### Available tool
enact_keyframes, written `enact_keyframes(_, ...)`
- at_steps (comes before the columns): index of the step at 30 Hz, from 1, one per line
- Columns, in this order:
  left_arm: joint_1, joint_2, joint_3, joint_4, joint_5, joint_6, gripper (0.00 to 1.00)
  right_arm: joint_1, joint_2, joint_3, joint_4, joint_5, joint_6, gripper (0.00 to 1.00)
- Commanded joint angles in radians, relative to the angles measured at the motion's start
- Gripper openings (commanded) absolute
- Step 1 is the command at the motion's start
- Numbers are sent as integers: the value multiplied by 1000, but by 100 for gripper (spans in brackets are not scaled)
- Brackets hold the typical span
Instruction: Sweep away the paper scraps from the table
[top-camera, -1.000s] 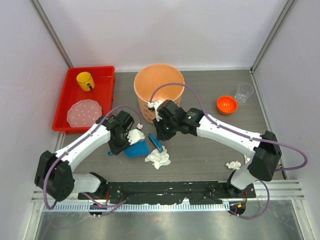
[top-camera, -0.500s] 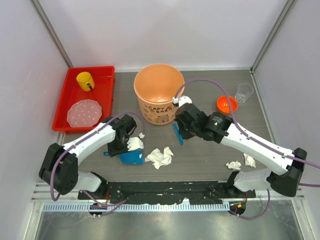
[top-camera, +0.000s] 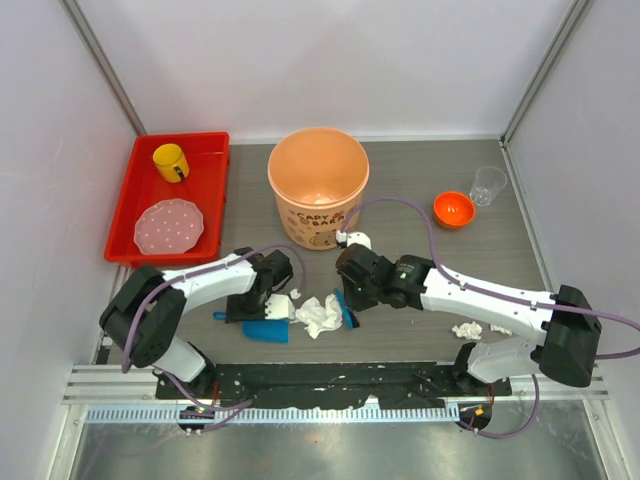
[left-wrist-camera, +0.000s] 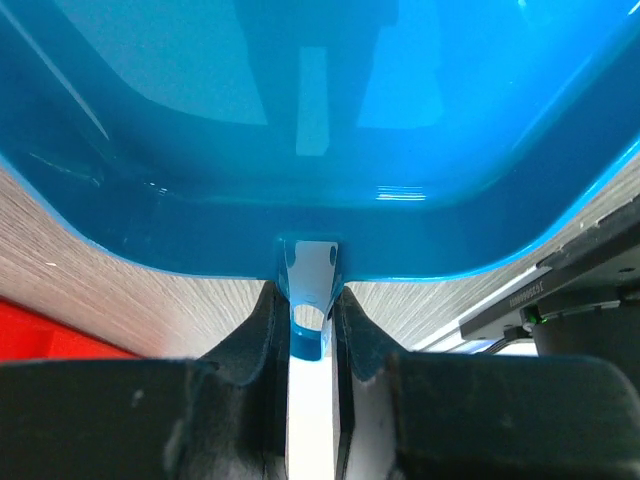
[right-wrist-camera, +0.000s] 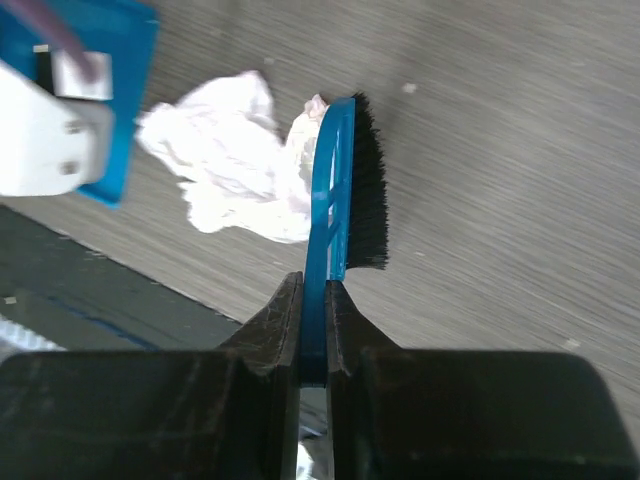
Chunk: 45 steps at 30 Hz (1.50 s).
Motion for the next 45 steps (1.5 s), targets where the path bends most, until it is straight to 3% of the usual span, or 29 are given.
enact_keyframes(1,-2,19,24,78,37,-63,0,31,-32,-71,322,-119,156,1)
enact_keyframes(5,-2,36,38,95,89,-96,0,31,-45,-171,597,-209,245,1)
enact_keyframes(12,-2,13,57,82,219,-120,0,31,6,-120,779,-223,276,1)
enact_keyframes(16,7,-5,78,76,320,-132,0,30,12,-77,714,-194,236,1)
enact_keyframes(25,100,12,81,92,477,-93,0,30,-58,110,394,99,3,1)
enact_keyframes(33,136,-24,72,127,532,-125,0,31,-106,220,198,160,-123,1)
enact_keyframes(45,399,-319,125,-5,540,-163,0,31,-224,260,7,304,-183,1)
